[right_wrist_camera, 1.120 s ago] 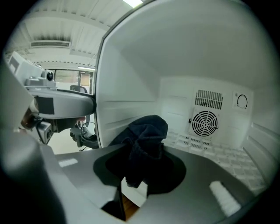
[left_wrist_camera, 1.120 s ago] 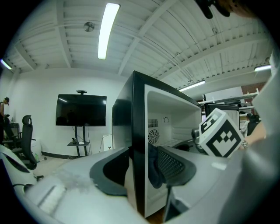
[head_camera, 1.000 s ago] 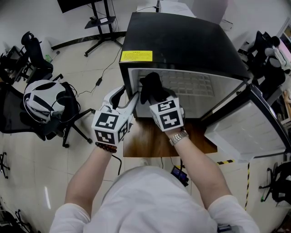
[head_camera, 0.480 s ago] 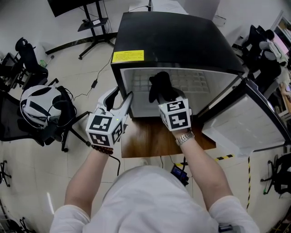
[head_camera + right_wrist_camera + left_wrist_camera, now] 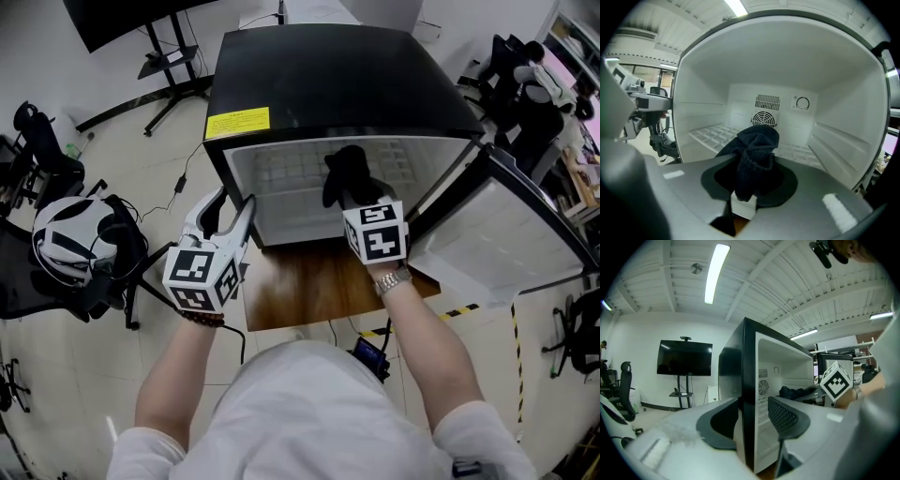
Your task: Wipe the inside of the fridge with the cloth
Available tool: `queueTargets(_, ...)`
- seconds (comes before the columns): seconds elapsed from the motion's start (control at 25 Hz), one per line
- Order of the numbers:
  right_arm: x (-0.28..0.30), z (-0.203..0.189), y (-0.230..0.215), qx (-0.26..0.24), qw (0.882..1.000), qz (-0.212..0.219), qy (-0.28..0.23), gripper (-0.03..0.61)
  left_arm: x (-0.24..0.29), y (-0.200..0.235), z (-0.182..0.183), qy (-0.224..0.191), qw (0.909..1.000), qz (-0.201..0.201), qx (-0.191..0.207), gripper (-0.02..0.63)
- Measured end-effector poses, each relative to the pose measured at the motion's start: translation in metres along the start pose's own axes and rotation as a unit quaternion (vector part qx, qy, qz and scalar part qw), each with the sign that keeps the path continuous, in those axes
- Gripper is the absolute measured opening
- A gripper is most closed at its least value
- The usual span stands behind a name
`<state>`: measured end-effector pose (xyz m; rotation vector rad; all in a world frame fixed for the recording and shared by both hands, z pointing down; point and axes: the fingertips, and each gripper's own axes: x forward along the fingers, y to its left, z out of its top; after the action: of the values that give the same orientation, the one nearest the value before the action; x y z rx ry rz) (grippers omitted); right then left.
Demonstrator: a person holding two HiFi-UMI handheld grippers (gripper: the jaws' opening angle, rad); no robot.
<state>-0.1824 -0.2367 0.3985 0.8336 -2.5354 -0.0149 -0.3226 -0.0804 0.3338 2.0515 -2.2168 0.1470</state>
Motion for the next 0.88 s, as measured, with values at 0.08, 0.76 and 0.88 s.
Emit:
queueTargets(0.08,-0.002,-0.003,-0.010,0.003,1.000,-0.013,0.003,0.080,-0.001,0.000,0.000,0.001,1.0000,-0.003,-0.001,0.196)
queueTargets(0.76,-0.018,-0.022,-0.082,0.014,0.995,-0.093,0.035,0.080,-0.001,0.001,0.001,-0.008,0.9999,-0.011,-0.005,0.193)
queueTargets(0.88,-0.020,-0.024,-0.089,0.018,0.994,-0.098,0.042,0.080,-0.001,0.002,0.001,-0.007,0.9999,-0.007,-0.007,0.189)
